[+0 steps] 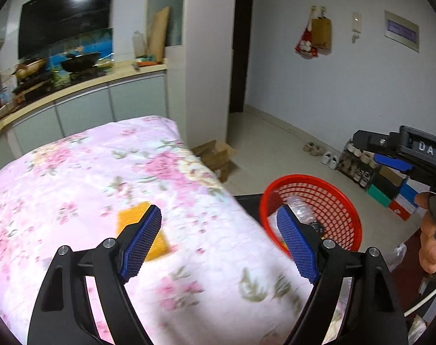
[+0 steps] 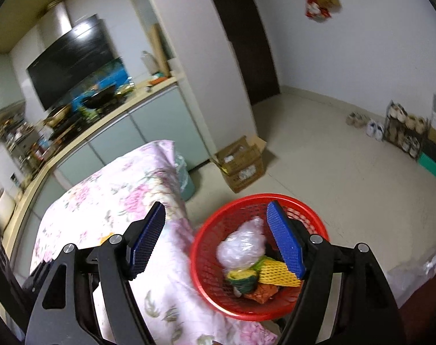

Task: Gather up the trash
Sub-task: 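Move both grippers back to the bed over the white cat-print packet, then grasp the white cat-print snack packet with the left gripper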

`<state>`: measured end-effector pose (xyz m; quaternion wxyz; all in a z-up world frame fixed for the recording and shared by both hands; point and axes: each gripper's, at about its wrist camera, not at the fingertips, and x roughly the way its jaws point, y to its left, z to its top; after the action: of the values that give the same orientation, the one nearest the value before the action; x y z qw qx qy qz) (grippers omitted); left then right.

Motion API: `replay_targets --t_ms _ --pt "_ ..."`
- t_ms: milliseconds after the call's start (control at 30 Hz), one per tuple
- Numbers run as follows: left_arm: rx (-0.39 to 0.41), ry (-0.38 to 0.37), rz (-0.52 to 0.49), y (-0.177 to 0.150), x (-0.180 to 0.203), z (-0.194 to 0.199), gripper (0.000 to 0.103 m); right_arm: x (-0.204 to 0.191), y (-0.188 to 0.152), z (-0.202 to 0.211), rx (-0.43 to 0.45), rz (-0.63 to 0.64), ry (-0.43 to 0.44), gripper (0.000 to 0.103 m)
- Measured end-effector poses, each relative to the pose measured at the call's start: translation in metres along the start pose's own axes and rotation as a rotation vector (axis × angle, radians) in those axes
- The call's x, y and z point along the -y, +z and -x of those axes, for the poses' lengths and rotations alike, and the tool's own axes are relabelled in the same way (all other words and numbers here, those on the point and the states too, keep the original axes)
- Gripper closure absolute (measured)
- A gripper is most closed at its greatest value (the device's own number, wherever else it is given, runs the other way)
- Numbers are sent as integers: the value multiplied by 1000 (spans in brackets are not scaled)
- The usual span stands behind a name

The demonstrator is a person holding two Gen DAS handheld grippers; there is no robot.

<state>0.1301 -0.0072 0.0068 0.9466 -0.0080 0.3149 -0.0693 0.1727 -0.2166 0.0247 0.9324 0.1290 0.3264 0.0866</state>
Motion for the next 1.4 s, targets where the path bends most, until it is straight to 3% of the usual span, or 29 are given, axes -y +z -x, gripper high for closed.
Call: replay_targets --t_ms 533,700,800,900,1067,1200,1400 --pt "37 162 119 -17 -95 58 22 -54 -26 2 8 178 76 26" --pt "74 246 217 -22 -153 82 22 -60 -31 3 9 193 76 25" --pt "75 254 286 -31 -178 88 22 -61 -32 2 3 196 75 25" --pt "56 213 332 -41 -188 81 22 -65 -35 0 -8 201 76 25" --pt "-33 170 287 -57 -175 43 22 -69 -39 -5 -29 211 81 25" --pt "-103 169 255 -66 -169 10 22 -67 -38 -6 -35 203 80 25" --pt "-142 199 257 -76 -170 -10 22 -68 -41 -10 -47 207 76 25"
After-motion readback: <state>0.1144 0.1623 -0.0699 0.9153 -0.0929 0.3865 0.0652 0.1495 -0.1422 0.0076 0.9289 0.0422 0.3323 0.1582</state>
